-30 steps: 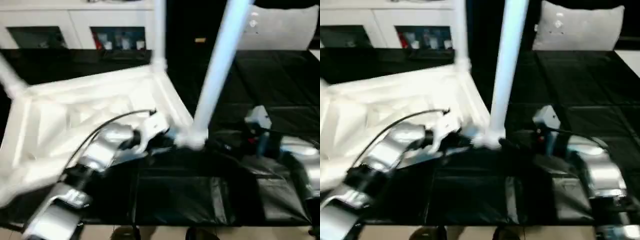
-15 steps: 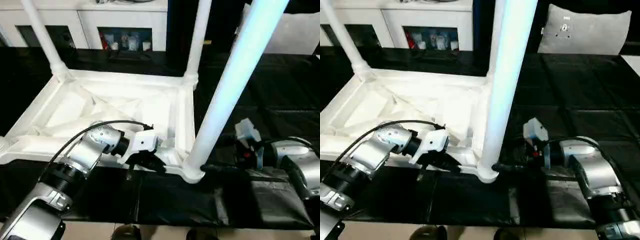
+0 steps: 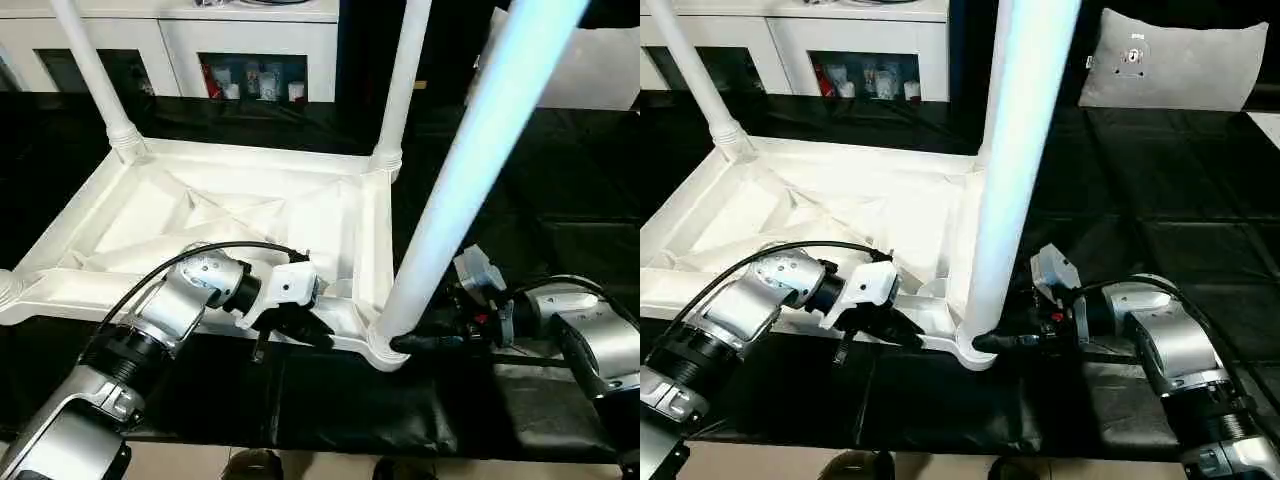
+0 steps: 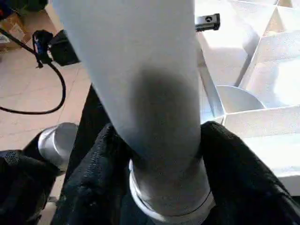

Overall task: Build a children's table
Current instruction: Rotate leg to tighten

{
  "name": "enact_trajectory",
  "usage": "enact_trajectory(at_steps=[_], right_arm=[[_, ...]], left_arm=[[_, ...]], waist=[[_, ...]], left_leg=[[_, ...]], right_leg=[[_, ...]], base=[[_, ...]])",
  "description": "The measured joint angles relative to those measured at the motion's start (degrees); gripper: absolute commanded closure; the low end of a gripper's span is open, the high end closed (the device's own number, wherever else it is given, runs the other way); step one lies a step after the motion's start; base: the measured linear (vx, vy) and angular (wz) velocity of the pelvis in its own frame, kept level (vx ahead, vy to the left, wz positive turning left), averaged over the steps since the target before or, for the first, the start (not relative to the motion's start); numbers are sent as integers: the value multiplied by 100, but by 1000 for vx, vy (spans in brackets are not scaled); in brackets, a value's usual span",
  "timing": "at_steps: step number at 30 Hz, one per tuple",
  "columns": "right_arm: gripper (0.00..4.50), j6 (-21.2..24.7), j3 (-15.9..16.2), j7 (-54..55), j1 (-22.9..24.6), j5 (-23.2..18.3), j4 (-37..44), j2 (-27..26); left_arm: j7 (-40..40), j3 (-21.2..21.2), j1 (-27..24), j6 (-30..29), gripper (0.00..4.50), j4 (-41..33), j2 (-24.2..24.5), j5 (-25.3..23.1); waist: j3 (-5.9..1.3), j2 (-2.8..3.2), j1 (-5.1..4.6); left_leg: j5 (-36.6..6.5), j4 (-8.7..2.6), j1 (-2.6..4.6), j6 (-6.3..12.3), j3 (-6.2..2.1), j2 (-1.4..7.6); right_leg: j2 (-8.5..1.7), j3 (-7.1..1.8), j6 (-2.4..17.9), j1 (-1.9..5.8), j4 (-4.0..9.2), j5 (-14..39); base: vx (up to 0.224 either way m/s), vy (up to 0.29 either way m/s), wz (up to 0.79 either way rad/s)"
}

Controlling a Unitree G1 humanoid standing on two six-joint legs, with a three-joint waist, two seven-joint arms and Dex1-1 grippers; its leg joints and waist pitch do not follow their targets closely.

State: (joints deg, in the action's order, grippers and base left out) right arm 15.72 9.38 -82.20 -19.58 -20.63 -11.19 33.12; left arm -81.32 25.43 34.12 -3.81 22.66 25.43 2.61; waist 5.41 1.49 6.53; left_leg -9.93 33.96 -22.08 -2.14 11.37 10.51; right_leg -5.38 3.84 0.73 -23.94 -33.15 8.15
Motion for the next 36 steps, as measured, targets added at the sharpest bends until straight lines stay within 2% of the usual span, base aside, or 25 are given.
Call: enact_trajectory(at_steps=[2, 5, 7, 8, 12, 14, 15, 16, 20, 22, 23, 25, 26, 29, 32, 33, 36], right_arm=[[243, 87, -53, 71, 63, -44, 66, -15], [247, 426, -238, 466, 219, -135, 264, -83], [248, 564, -405, 1005, 242, -51, 333, -220], [249, 591, -477, 1297, 241, 36, 333, -351], [251, 616, -695, 2467, 168, 327, 272, -882], [252, 667, -838, 3124, 55, 465, 133, -1242], [253, 726, -928, 3714, -84, 603, 34, -1532], [254, 800, -994, 4262, -189, 709, -13, -1751], [254, 974, -1246, 5541, -499, 937, -212, -2269], [254, 779, -1257, 5859, -541, 1080, -301, -2375], [219, 598, -1266, 6022, -541, 1155, -372, -2445], [185, 277, -1335, 6291, -526, 1218, -491, -2623], [186, 211, -1343, 6333, -505, 1227, -493, -2668], [140, -9, -1362, 6428, -358, 1226, -418, -2727], [130, -3, -1357, 6360, -267, 1200, -295, -2677], [106, -2, -1361, 6275, -247, 1158, -282, -2623], [94, -8, -1368, 5919, -174, 1040, -235, -2433]], left_arm=[[36, -3, -1, -103, 450, -56, -37, 1], [325, -99, -8, -613, 450, -163, -173, -5], [768, -234, -13, -964, 450, -184, -333, -55], [984, -292, -15, -1098, 450, -183, -389, -104], [1732, -500, -17, -1603, 450, -190, -686, -212], [2197, -633, -16, -1877, 450, -184, -944, -300], [2616, -734, 17, -2058, 450, -134, -1182, -409], [2998, -789, 75, -2216, 450, -72, -1402, -472], [4028, -953, 310, -2354, 450, 348, -2041, -515], [4360, -988, 366, -2341, 450, 468, -2236, -511], [4518, -1004, 401, -2333, 450, 535, -2332, -513], [4754, -1038, 419, -2321, 450, 580, -2475, -538], [4776, -1042, 419, -2321, 450, 577, -2502, -562], [4759, -982, 418, -2299, 450, 542, -2528, -637], [4683, -894, 416, -2188, 450, 534, -2456, -674], [4629, -859, 415, -2131, 450, 534, -2402, -672], [4489, -811, 408, -2011, 450, 534, -2258, -672]], waist=[[0, 0, 5], [0, 1, 3], [0, -1, -50], [0, -2, -83], [1, -2, -343], [-4, -9, -419], [-4, -8, -478], [-5, -7, -498], [-6, -7, -486], [-6, -7, -461], [-6, -7, -448], [-7, -4, -424], [-7, -4, -418], [-8, -4, -377], [-9, -1, -359], [-9, 0, -359], [-9, 3, -365]], left_leg=[[0, 0, 0, 0, 0, 0], [1, 0, 2, 0, 2, -2], [1, 1, 8, -1, 2, -2], [2, 2, 7, -1, 2, -2], [7, 1, 16, -11, -3, -3], [8, -1, 26, -12, -4, -3], [8, -1, 26, -12, -3, -4], [8, -2, 27, -12, -5, -5], [8, -2, 24, -12, -7, -8], [8, -3, 17, -12, -8, -8], [8, -3, 12, -12, -7, -8], [7, -9, 2, -12, -7, -10], [6, -11, 1, -12, -8, -10], [3, -17, 1, -5, -8, -10], [3, -21, 1, -4, -9, -9], [3, -21, 1, -4, -9, -8], [3, -20, 2, -4, -9, -7]], right_leg=[[0, -1, 0, 0, 0, 0], [-1, -7, -1, 4, 0, 0], [0, -7, -33, 4, 2, 20], [0, -6, -34, 3, 2, 21], [2, -3, -38, -7, 6, 23], [3, -4, -38, 0, 3, 23], [4, -4, -38, -6, 4, 23], [4, -3, -38, -6, 7, 23], [4, -4, -38, -6, 11, 23], [4, -4, -37, -6, 11, 22], [4, -4, -36, -8, 11, 21], [3, -3, -27, -15, 10, 16], [3, -2, -4, -15, 11, 2], [3, 1, -1, -16, 11, 0], [4, 2, -3, -19, 10, 1], [4, 2, -2, -19, 9, 1], [6, 2, -2, -20, 7, 0]], base=[[0, 0, 0], [0, 0, 0], [0, 0, 0], [0, 0, 0], [0, 0, 0], [0, 0, 0], [0, 0, 0], [0, 0, 0], [0, 0, 0], [0, 0, 0], [0, 0, 0], [0, 0, 0], [0, 0, 0], [0, 0, 0], [0, 0, 0], [0, 0, 0], [0, 0, 0]])
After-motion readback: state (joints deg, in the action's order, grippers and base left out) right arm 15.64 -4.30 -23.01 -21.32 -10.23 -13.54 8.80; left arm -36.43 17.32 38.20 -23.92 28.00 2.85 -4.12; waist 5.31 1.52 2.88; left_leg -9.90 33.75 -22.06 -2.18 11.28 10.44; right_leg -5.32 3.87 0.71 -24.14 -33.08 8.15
